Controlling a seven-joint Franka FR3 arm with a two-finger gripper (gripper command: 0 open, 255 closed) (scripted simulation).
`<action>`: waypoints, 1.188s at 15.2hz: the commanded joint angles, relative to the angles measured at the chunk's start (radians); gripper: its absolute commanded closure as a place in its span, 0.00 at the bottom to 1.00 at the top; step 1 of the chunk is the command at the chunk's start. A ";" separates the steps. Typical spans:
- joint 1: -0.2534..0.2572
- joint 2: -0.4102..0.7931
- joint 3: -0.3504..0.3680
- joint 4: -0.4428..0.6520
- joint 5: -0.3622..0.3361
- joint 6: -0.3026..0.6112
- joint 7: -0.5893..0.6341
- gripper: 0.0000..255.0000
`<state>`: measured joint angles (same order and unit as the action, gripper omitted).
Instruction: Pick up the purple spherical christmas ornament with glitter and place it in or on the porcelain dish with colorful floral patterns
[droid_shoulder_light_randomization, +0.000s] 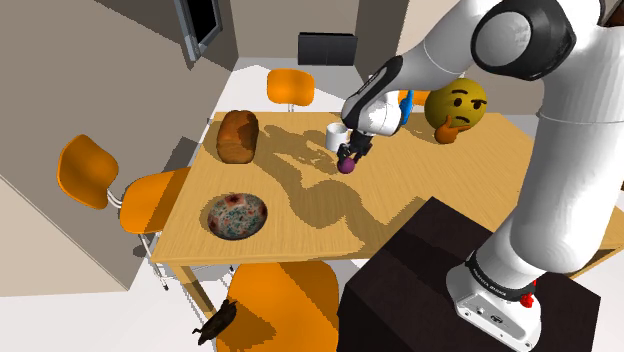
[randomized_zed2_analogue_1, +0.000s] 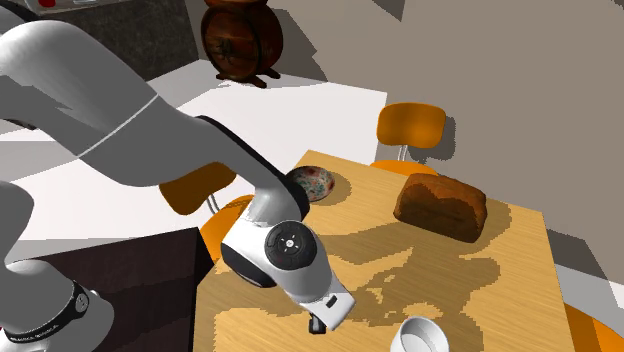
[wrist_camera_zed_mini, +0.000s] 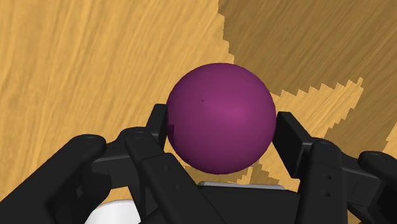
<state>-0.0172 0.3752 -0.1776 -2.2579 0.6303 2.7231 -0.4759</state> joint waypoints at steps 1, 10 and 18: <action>0.011 -0.029 -0.016 -0.009 -0.025 -0.018 0.023 1.00; 0.048 -0.137 -0.070 -0.020 -0.134 -0.104 0.120 1.00; 0.144 -0.175 -0.046 -0.037 -0.196 -0.089 0.291 1.00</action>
<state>0.1040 0.2086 -0.2291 -2.2940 0.4500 2.6318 -0.2282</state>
